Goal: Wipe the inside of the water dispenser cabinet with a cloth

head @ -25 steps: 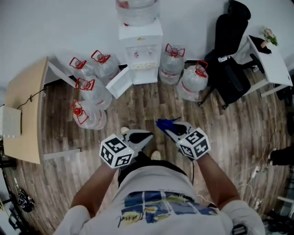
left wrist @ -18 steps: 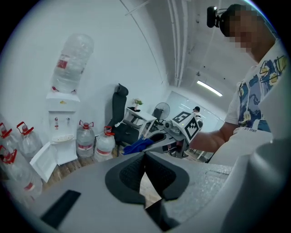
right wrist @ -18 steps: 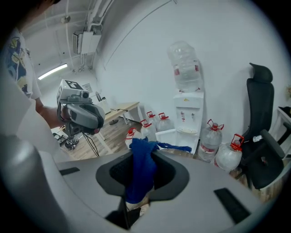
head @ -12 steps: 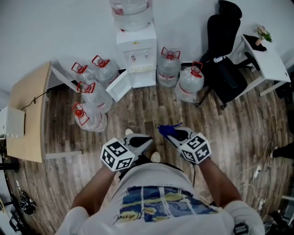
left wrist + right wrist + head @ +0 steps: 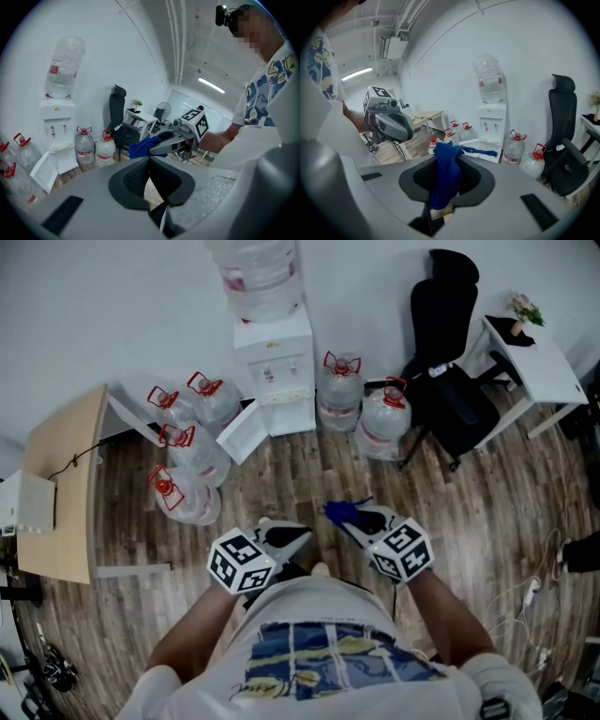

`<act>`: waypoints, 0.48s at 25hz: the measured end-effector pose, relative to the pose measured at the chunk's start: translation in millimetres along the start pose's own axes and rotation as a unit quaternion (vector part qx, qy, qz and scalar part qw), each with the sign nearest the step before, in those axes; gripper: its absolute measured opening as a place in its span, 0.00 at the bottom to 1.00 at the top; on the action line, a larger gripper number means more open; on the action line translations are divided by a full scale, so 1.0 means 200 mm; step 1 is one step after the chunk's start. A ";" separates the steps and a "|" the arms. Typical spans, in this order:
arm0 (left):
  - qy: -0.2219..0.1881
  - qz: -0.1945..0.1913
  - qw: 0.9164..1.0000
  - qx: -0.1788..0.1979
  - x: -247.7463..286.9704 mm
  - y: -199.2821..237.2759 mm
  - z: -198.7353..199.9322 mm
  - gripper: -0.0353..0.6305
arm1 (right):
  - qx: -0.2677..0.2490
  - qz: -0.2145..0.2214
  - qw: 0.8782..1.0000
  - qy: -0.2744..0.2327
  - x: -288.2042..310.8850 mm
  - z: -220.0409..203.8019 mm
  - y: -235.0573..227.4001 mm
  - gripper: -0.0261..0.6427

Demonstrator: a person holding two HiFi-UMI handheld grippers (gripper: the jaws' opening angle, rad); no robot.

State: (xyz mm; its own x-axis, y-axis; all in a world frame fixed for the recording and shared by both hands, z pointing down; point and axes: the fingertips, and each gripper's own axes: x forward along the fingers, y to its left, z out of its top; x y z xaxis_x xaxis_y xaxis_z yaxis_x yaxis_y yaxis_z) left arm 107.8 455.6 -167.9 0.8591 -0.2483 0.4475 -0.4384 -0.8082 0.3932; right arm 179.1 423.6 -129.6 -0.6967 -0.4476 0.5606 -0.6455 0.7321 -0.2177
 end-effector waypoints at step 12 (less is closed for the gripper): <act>0.018 -0.002 1.000 0.000 -0.05 -0.07 -0.07 0.06 | 0.003 -0.007 1.000 -0.015 -0.05 0.01 0.04 0.15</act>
State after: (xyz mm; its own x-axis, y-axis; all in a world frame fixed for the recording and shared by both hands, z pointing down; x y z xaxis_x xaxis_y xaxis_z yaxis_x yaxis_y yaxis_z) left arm 101.7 476.9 -166.5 0.8509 -0.2261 0.4742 -0.4349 -0.8097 0.3942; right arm 179.7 433.6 -139.0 -0.6968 -0.4726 0.5396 -0.6567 0.7229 -0.2148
